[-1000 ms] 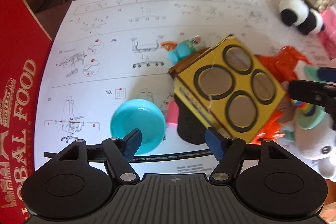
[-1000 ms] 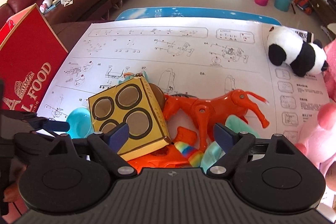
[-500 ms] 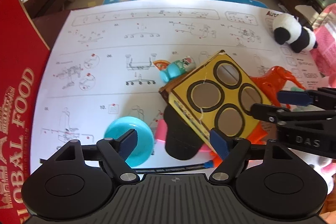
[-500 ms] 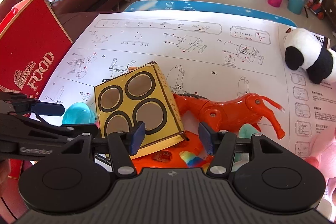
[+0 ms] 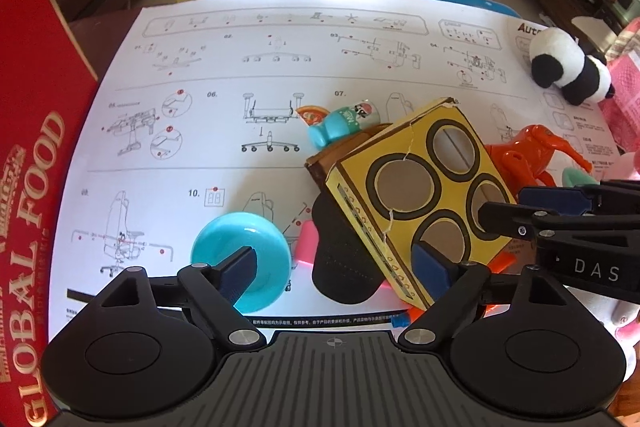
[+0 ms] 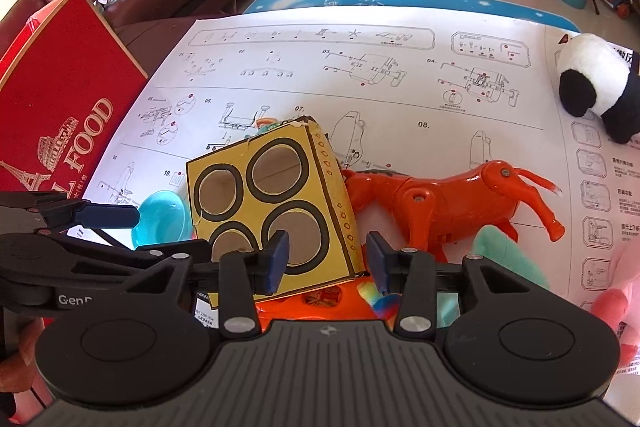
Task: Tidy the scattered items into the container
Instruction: 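Grasp the yellow cardboard box with the left gripper while the right gripper grasps it too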
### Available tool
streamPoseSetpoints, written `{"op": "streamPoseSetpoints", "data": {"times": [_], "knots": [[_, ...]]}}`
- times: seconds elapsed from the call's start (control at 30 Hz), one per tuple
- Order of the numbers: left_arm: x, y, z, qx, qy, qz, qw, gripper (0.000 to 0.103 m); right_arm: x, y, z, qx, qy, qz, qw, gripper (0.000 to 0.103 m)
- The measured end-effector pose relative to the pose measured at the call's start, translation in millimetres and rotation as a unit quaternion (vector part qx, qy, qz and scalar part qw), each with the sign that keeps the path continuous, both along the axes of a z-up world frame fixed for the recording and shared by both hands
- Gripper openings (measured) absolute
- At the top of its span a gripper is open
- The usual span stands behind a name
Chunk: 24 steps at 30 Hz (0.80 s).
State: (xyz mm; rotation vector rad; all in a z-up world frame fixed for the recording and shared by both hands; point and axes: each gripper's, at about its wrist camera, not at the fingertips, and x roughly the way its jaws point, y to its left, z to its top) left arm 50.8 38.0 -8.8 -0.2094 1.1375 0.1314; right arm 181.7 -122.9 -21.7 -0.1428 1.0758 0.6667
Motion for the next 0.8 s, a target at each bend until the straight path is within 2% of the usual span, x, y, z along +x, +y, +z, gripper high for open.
{"op": "streamPoseSetpoints", "data": {"times": [0.03,0.13,0.3,0.4,0.43,0.6,0.7,0.77,0.8], "knots": [[0,3,1,-0.012,0.001,0.008,0.9999,0.089,-1,0,0,0.001,0.001,0.0,1.0,0.049],[3,7,3,-0.04,0.006,0.013,0.9991,0.082,-3,3,-1,0.006,0.008,0.006,1.0,0.046],[3,0,-1,-0.024,0.021,0.005,0.9995,0.073,0,1,-5,0.012,0.019,-0.008,1.0,0.044],[0,1,-2,-0.064,0.033,0.002,0.9974,0.067,2,-3,-7,0.014,0.029,-0.017,0.999,0.044],[0,2,-4,-0.066,0.032,0.006,0.9973,0.063,3,-3,-8,0.016,0.032,-0.018,0.999,0.044],[-1,-1,-5,-0.046,0.02,-0.004,0.9987,0.033,-2,-2,-8,0.018,0.031,-0.013,0.999,0.044],[-4,-11,-2,-0.02,0.005,-0.03,0.9993,0.027,-2,-2,-9,0.021,0.034,-0.015,0.999,0.044],[-8,-17,-2,-0.004,-0.001,-0.044,0.999,0.027,-3,-1,-9,0.021,0.033,-0.015,0.999,0.044],[-9,-18,-3,-0.003,-0.001,-0.051,0.9987,0.031,-4,-1,-9,0.021,0.032,-0.014,0.999,0.044]]}}
